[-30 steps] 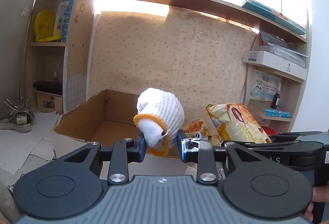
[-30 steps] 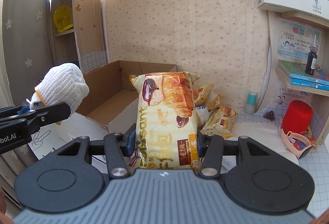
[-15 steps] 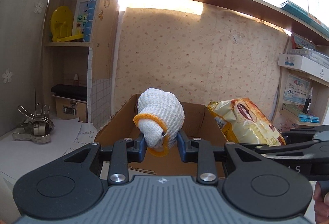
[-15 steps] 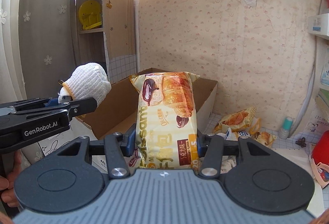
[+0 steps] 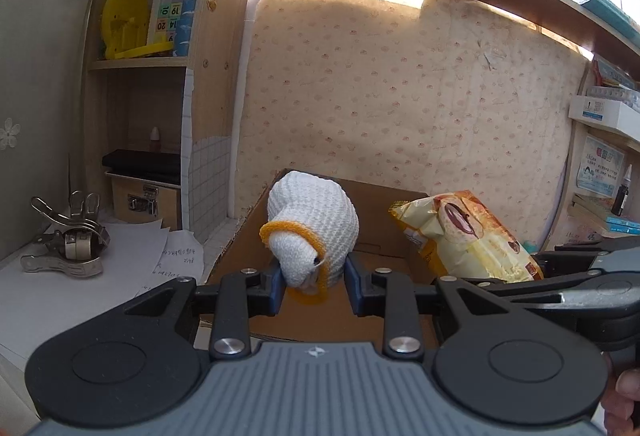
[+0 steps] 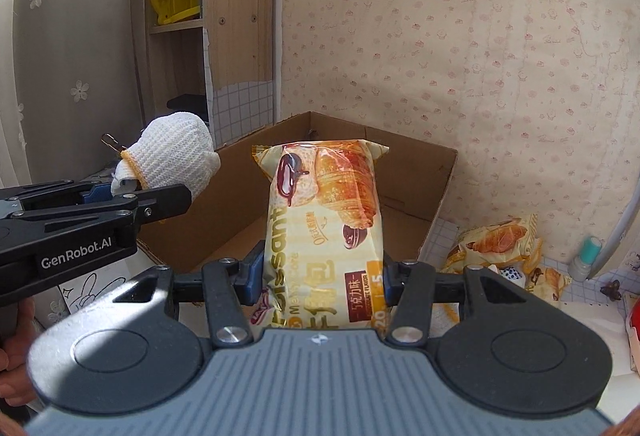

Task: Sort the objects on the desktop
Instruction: 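Lift the bread packet and glove and carry both toward the cardboard box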

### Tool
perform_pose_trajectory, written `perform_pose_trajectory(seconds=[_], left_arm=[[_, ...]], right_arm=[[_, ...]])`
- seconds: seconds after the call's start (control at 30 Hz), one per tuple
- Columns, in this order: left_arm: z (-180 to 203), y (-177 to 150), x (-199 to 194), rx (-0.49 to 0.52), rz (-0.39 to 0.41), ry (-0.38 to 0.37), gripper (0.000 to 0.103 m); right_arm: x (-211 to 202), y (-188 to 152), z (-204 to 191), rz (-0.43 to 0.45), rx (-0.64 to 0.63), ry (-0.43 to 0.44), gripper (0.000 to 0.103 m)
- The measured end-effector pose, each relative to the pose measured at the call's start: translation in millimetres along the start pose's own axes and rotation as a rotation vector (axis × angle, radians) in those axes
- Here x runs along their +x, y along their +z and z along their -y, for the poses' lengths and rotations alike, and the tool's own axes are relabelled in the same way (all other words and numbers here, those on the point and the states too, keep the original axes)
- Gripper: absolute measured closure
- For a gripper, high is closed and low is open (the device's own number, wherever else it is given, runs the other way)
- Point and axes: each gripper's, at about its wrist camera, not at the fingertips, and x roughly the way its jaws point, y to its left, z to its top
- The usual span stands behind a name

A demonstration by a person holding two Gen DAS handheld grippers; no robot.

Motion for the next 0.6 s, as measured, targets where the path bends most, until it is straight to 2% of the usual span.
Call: perform_pose_trajectory(seconds=[0.3, 0.6], left_arm=[[-7, -1, 12, -0.02, -0.022, 0.024, 0.071], [-3, -2, 18, 0.018, -0.039, 0.08, 0.071]], right_arm=[[23, 8, -5, -0.029, -0.004, -0.018, 0.052], [39, 5, -7, -0.057, -0.011, -0.028, 0.052]])
